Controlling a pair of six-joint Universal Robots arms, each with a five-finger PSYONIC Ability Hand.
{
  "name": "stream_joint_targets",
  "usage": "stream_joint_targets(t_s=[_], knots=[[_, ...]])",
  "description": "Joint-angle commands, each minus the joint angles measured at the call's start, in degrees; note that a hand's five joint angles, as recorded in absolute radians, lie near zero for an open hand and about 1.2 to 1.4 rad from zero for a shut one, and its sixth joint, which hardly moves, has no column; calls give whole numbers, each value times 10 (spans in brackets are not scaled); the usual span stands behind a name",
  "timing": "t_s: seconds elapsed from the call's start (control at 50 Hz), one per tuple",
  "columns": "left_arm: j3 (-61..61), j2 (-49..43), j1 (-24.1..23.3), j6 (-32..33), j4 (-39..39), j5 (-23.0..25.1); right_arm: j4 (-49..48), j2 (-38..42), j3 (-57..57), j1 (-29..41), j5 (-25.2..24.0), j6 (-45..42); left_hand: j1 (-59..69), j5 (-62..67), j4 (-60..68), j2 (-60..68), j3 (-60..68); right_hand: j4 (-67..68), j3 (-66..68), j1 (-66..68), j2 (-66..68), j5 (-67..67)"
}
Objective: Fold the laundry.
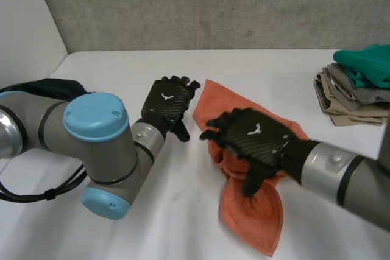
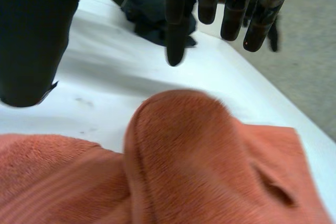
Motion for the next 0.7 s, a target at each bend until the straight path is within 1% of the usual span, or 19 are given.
stream_joint_targets(t_s=[0.02,0.08,0.14,0.18,0.22,0.28,0.36,0.44,0.54,0.62,0.64,0.66,0.68,0.7], knots=[[0,12,18,3,1,2,34,-44,-26,-94,49,14,0,-2,-3,-6,-9,-19,-8,0,-11,-27],[3,12,15,12,1,8,56,-71,-32,-155,68,21,0,-2,-3,-6,-9,-3,9,17,5,-10],[8,10,6,34,0,14,64,-77,-35,-188,72,22,1,0,-2,-4,-7,8,19,27,16,0],[12,6,-12,55,-1,29,71,-78,-35,-208,73,21,1,0,-2,-4,-7,8,19,27,16,0],[16,1,-30,79,-1,52,71,-69,-33,-214,73,18,0,-2,-3,-6,-9,6,17,26,14,-1],[20,-11,-42,101,-1,76,70,-61,-24,-214,74,15,0,-2,-3,-6,-9,3,14,22,11,-5],[32,-39,-61,123,-10,107,64,-16,-12,-212,92,14,0,-2,-3,-6,-9,1,12,21,9,-6],[55,-70,-68,124,-31,124,50,24,-7,-212,107,14,1,0,-2,-4,-7,-1,11,19,7,-8],[73,-98,-75,126,-61,131,6,52,17,-209,109,20,28,26,25,23,20,1,12,21,9,-6],[84,-109,-76,125,-66,126,-52,72,33,-185,111,22,134,132,131,128,125,19,31,39,27,12],[89,-113,-76,124,-66,123,-70,80,35,-175,113,23,246,244,243,240,237,63,74,83,71,55],[92,-113,-76,124,-66,122,-79,86,35,-171,116,23,300,298,297,295,292,118,129,138,126,111],[97,-115,-76,124,-66,118,-88,97,35,-165,117,23,412,411,409,407,404,223,235,243,231,216],[98,-115,-76,124,-66,116,-94,103,35,-161,117,22,472,470,469,466,463,298,309,318,306,291]])
